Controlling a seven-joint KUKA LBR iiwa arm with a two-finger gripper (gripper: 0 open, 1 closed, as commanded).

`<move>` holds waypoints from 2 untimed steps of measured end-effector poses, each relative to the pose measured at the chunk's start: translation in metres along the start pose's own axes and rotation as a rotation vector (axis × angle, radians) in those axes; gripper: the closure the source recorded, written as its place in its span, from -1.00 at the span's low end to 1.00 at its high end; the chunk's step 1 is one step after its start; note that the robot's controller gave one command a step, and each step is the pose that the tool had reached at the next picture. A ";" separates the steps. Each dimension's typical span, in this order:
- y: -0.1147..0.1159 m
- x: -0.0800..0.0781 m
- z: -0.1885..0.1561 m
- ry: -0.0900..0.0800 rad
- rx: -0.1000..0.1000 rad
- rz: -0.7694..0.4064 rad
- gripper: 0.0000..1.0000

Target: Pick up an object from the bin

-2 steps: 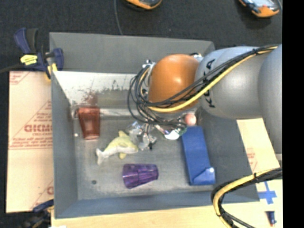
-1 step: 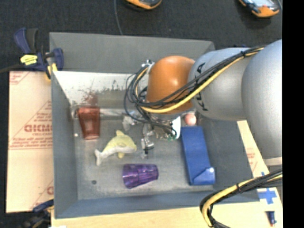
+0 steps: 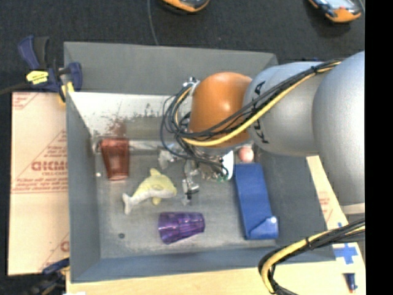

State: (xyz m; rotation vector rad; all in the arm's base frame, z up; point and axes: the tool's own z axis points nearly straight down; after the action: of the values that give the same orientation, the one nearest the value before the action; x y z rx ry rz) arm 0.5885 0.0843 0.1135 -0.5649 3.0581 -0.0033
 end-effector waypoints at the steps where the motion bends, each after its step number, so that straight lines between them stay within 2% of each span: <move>1: 0.011 -0.023 0.011 -0.005 0.001 0.115 -1.00; 2: 0.035 -0.033 0.017 -0.005 -0.002 0.208 -1.00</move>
Offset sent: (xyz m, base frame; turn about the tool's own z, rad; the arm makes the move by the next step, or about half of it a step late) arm 0.0181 0.0435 -0.0162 0.2099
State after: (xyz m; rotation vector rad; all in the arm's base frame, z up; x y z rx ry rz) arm 0.6072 0.1282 0.0978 -0.2434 3.0959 0.0059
